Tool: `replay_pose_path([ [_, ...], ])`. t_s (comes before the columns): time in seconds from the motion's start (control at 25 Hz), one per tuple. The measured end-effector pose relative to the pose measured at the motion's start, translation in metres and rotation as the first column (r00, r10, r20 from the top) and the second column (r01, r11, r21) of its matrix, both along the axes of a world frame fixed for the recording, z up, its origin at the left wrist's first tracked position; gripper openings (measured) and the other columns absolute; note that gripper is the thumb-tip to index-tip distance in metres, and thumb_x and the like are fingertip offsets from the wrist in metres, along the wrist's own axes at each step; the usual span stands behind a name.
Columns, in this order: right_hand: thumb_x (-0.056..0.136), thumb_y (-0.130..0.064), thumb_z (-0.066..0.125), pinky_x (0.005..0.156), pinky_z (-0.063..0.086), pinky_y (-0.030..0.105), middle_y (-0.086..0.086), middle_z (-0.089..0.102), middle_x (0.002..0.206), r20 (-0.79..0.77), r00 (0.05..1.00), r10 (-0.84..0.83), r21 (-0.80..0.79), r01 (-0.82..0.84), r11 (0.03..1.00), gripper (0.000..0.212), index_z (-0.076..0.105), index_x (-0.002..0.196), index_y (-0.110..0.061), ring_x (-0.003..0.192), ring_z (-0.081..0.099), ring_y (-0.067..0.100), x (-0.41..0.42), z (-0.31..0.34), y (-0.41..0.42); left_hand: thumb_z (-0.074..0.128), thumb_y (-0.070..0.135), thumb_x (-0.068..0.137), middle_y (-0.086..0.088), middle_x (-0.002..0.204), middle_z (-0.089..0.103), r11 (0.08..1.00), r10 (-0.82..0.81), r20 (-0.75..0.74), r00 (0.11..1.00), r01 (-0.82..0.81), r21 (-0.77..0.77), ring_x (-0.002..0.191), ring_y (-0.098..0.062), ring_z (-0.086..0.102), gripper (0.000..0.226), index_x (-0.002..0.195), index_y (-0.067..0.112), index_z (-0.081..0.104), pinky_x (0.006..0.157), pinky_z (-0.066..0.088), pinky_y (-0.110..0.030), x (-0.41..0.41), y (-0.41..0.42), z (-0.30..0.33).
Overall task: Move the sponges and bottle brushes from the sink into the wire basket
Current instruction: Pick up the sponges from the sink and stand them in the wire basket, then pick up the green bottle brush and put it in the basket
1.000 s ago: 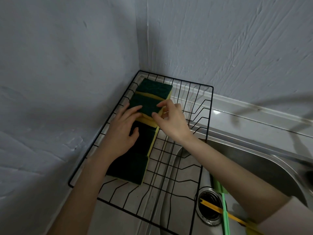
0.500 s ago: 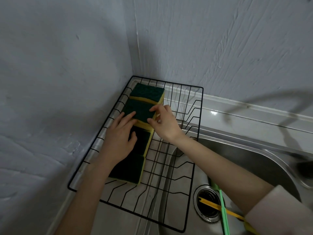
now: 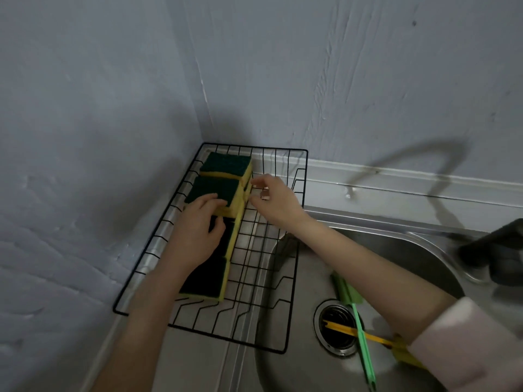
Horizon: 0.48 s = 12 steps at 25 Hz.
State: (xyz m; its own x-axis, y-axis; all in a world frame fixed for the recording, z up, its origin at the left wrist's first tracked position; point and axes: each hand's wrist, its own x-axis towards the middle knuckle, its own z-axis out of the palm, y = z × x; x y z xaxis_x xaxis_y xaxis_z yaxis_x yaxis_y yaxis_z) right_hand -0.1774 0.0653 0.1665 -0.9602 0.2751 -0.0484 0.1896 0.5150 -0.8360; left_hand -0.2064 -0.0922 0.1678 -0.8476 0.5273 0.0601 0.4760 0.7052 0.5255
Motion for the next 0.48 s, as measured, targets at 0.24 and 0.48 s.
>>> replay_pose_path([
  [0.24, 0.088, -0.011, 0.05, 0.096, 0.036, 0.022, 0.013, 0.053, 0.131, -0.055, 0.991, -0.12, 0.126, 0.126, 0.984, 0.038, 0.05, 0.126, -0.008, 0.12, 0.051, 0.022, 0.08, 0.034, 0.033, 0.046, 0.012, 0.089, -0.011, 0.132, 0.049, 0.98, -0.187, -0.037, 0.982, 0.19, 0.066, 0.122, -0.023, 0.046, 0.036, 0.125, 0.01, 0.047, 0.101, 0.036, -0.031, 0.067, 0.043, 0.033],
  [0.48, 0.087, -0.012, 0.052, 0.093, 0.038, 0.024, 0.013, 0.057, 0.127, 0.076, 0.97, -0.232, 0.175, 0.216, 0.961, 0.035, 0.053, 0.122, -0.008, 0.114, 0.055, 0.026, 0.158, 0.022, 0.069, 0.047, 0.01, 0.087, -0.011, 0.125, 0.057, 0.939, -0.336, 0.056, 0.94, 0.33, 0.093, 0.116, -0.023, 0.052, 0.034, 0.121, 0.008, 0.051, 0.095, 0.034, -0.023, 0.145, 0.083, 0.015],
])
